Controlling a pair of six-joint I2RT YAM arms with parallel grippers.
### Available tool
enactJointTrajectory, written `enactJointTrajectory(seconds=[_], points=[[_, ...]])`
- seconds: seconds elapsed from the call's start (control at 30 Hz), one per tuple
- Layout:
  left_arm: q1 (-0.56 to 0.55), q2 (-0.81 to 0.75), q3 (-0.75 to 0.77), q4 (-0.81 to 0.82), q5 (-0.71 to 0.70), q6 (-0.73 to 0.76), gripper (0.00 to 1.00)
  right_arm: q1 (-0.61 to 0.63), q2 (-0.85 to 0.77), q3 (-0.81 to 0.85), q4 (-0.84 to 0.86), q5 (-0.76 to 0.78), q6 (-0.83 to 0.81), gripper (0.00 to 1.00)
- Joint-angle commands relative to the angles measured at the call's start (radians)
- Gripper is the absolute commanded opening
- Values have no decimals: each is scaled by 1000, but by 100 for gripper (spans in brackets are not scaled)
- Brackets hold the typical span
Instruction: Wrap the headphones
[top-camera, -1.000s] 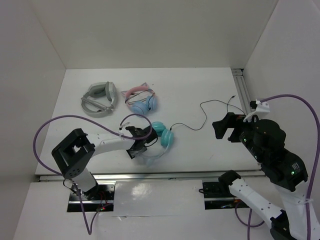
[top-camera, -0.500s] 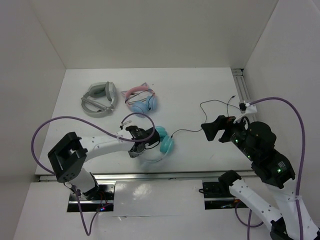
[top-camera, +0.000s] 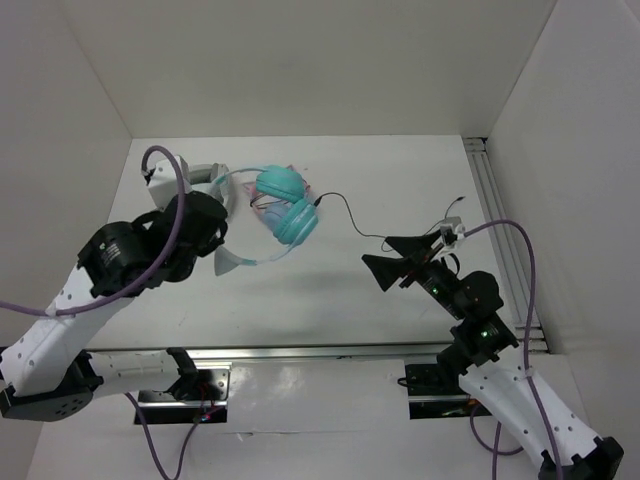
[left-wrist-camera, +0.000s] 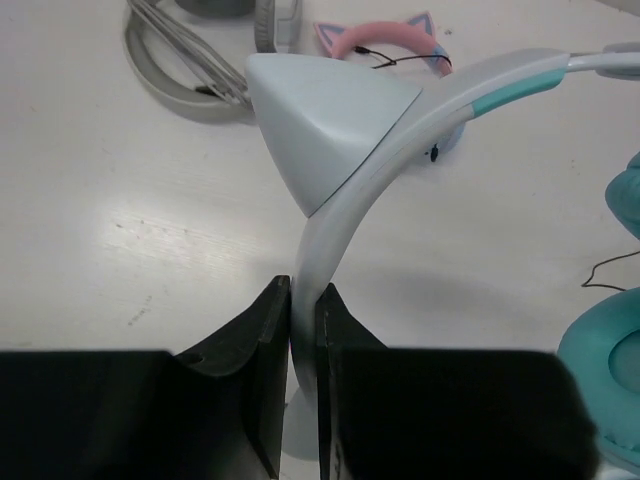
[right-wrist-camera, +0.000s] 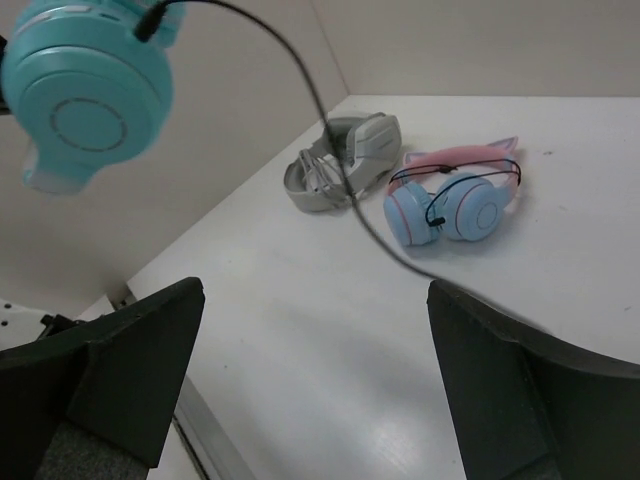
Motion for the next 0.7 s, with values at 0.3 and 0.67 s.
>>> enactJointTrajectory(seconds=[0.3,0.67], points=[[98,-8,284,20,79,370,0,94,503,-27,661,0,-15,96],[144,-20,348,8,120,403,0,125,696,-7,760,49,-62,82]])
